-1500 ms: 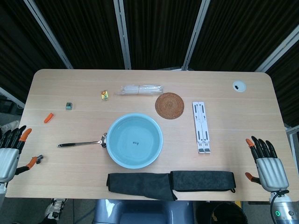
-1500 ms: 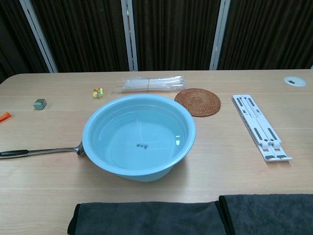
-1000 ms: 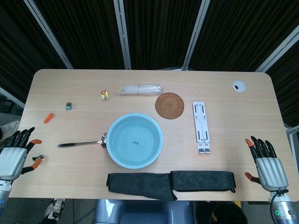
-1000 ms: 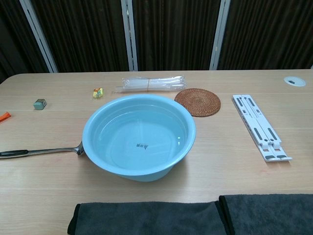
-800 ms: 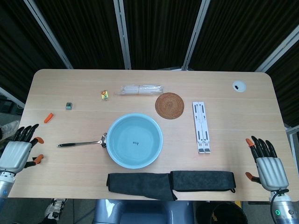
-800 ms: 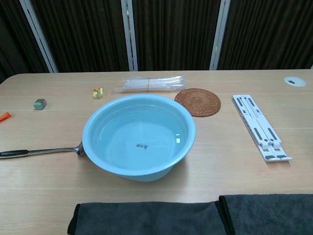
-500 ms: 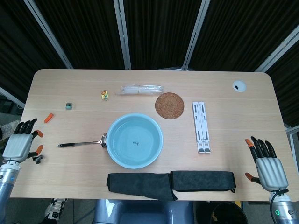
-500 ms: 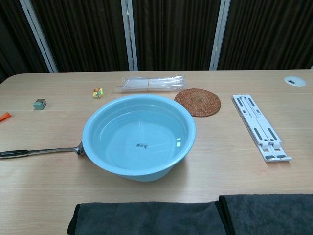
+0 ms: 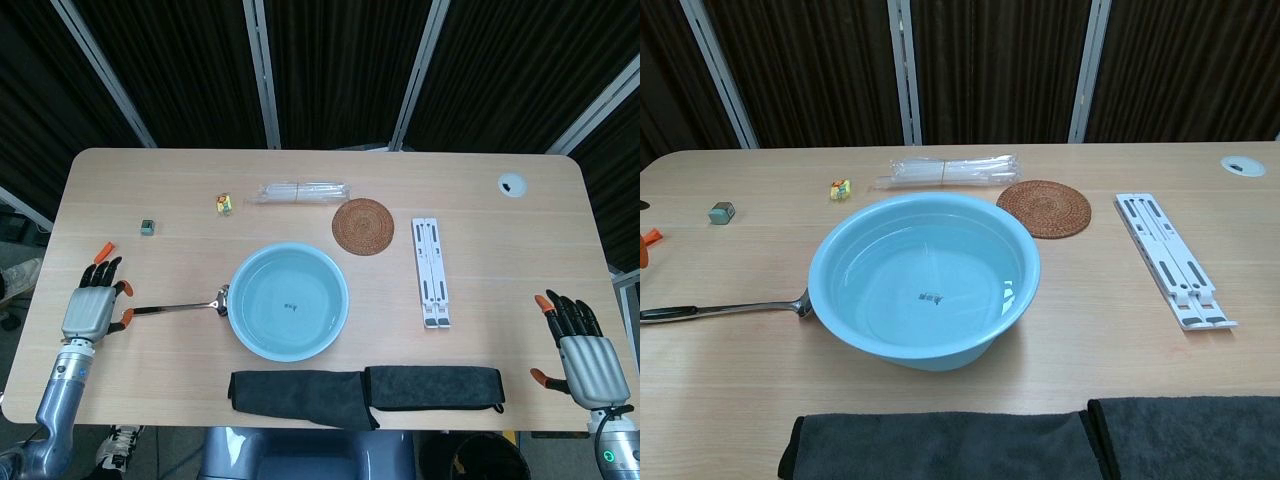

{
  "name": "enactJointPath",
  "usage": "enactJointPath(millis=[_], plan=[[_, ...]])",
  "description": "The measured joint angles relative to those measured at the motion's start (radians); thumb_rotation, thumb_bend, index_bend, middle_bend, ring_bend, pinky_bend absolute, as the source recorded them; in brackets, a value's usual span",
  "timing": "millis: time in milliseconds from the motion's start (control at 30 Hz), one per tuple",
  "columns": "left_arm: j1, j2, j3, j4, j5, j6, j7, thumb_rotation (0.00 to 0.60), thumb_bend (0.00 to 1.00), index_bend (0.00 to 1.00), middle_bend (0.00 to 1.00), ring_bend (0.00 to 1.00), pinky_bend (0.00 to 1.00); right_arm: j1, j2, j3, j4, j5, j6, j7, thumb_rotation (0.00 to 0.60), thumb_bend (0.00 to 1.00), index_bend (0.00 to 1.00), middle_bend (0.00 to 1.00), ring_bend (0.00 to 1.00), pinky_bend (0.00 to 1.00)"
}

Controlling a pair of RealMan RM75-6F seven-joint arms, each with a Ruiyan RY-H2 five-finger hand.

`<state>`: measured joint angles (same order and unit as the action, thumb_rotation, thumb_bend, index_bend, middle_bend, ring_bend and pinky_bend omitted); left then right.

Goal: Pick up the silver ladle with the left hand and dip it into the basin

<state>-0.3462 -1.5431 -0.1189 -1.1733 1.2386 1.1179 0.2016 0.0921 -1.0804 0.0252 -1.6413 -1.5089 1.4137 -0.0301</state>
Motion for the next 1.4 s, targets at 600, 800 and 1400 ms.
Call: enactJointPath(millis=[600, 800, 1400], plan=[[-0.048, -0.169, -0.015, 0.172, -0.052, -0.067, 0.044, 0.569, 0.40, 0.42, 0.00, 0.00, 0.00, -0.010, 0.047, 0.007, 0.021, 0.004, 0.013, 0.122, 0.600, 0.00, 0.00, 0.00, 0.00, 0.00], [-0.063, -0.196, -0.015, 0.201, -0.047, -0.096, 0.003, 0.566, 0.39, 0.42, 0.00, 0.00, 0.00, -0.009, 0.049, 0.013, 0.025, 0.015, 0.009, 0.127, 0.600, 0.00, 0.00, 0.00, 0.00, 0.00], [-0.084, -0.218, -0.007, 0.206, -0.032, -0.139, -0.048, 0.568, 0.40, 0.43, 0.00, 0.00, 0.00, -0.014, 0.054, 0.020, 0.027, 0.023, 0.017, 0.141, 0.600, 0.00, 0.00, 0.00, 0.00, 0.00]])
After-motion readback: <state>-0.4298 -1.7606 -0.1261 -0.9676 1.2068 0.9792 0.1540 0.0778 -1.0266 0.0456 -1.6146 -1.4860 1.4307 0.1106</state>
